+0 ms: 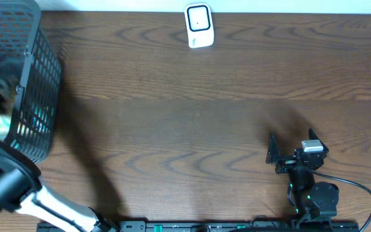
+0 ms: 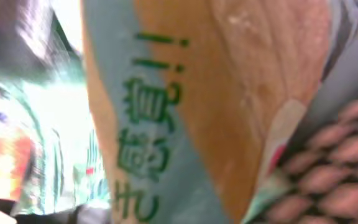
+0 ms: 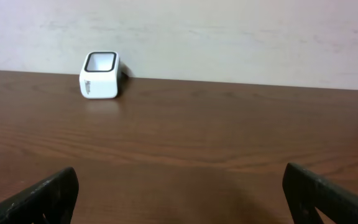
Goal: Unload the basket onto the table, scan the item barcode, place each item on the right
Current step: 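Reach the left gripper into the grey basket and grasp the yellow snack bag, then carry the snack bag with the left gripper and drop it near the scanner, then reach the left gripper into the basket and grasp the light-green packet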
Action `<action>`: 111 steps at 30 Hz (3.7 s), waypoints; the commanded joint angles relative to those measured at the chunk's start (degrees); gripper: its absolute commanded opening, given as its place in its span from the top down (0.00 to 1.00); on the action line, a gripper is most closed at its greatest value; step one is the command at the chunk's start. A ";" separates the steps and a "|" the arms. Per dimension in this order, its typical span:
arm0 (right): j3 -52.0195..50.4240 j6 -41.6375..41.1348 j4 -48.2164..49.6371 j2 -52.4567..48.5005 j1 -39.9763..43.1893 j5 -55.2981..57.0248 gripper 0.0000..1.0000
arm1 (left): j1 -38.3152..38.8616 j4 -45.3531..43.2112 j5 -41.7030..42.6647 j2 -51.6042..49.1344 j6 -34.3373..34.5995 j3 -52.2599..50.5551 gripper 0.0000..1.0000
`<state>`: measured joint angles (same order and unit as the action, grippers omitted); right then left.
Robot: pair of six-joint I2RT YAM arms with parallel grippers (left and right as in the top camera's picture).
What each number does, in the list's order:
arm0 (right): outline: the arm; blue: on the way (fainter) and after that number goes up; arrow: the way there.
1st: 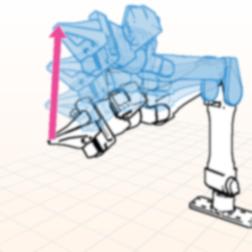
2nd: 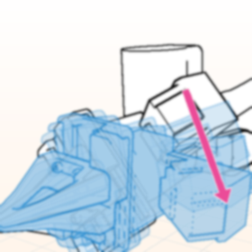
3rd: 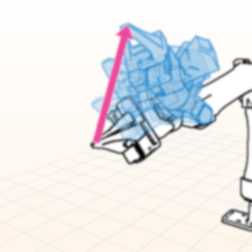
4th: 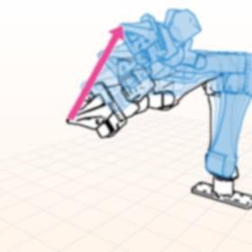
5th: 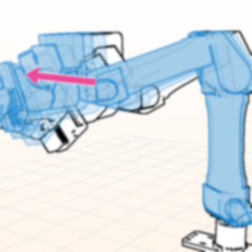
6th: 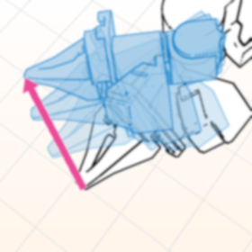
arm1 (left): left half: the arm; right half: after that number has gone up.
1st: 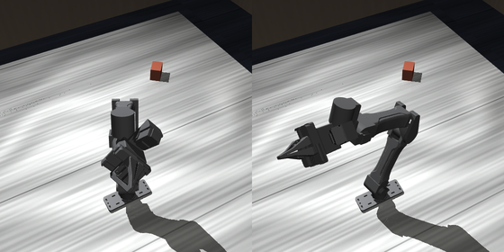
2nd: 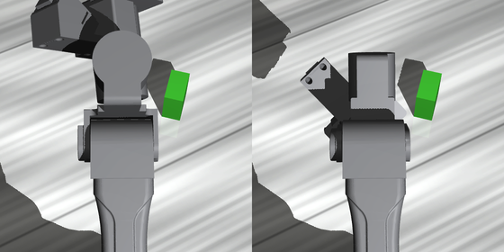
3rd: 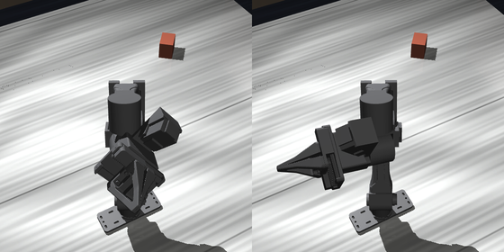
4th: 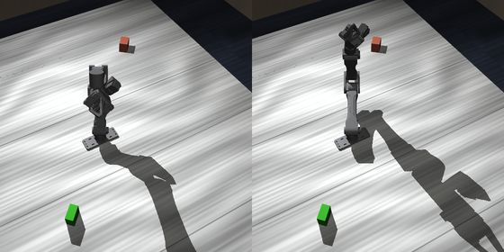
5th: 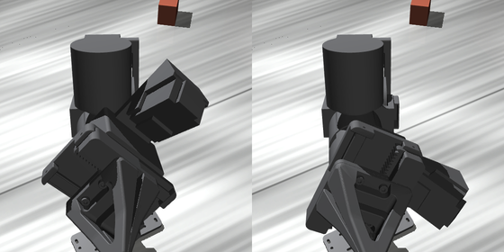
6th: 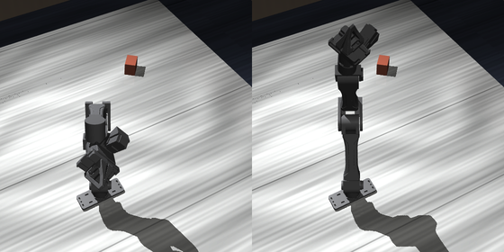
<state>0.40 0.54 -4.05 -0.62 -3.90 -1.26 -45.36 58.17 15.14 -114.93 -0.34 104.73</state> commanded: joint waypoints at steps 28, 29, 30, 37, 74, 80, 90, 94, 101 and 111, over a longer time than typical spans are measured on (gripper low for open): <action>-0.07 0.39 -0.26 0.35 -0.33 0.26 0.01 | 64.87 -8.28 15.26 9.62 39.45 4.24 0.93; -0.09 0.37 -0.26 0.33 -0.33 0.26 0.01 | 66.16 -8.66 15.26 7.74 40.17 4.24 0.92; -0.09 0.39 -0.26 0.35 -0.33 0.26 0.01 | 67.91 -9.53 15.26 5.03 41.40 4.24 0.93; -0.07 0.37 -0.26 0.35 -0.33 0.26 0.01 | 73.64 -16.24 15.30 -8.24 48.41 4.24 0.92; -0.09 0.39 -0.26 0.35 -0.33 0.26 0.01 | 14.86 -6.01 -24.72 25.11 8.26 5.03 0.17; -0.07 0.37 -0.26 0.35 -0.33 0.26 0.01 | 7.61 -0.04 -36.24 17.77 4.17 0.63 0.17; -0.09 0.39 -0.26 0.35 -0.33 0.26 0.01 | 7.72 2.01 -39.23 1.31 2.69 -3.50 0.17; -0.07 0.37 -0.26 0.35 -0.33 0.26 0.01 | 7.72 1.97 -39.21 -3.45 2.73 -4.39 0.17; -0.07 0.37 -0.26 0.35 -0.33 0.26 0.01 | 7.72 1.11 -39.21 -8.61 2.71 -4.52 0.17; -0.07 0.39 -0.26 0.35 -0.33 0.26 0.01 | 6.84 -6.12 -39.45 -9.81 2.25 -9.35 0.23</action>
<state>0.40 0.54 -4.05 -0.62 -3.90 -1.26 -37.82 52.88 -23.07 -123.70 2.70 96.49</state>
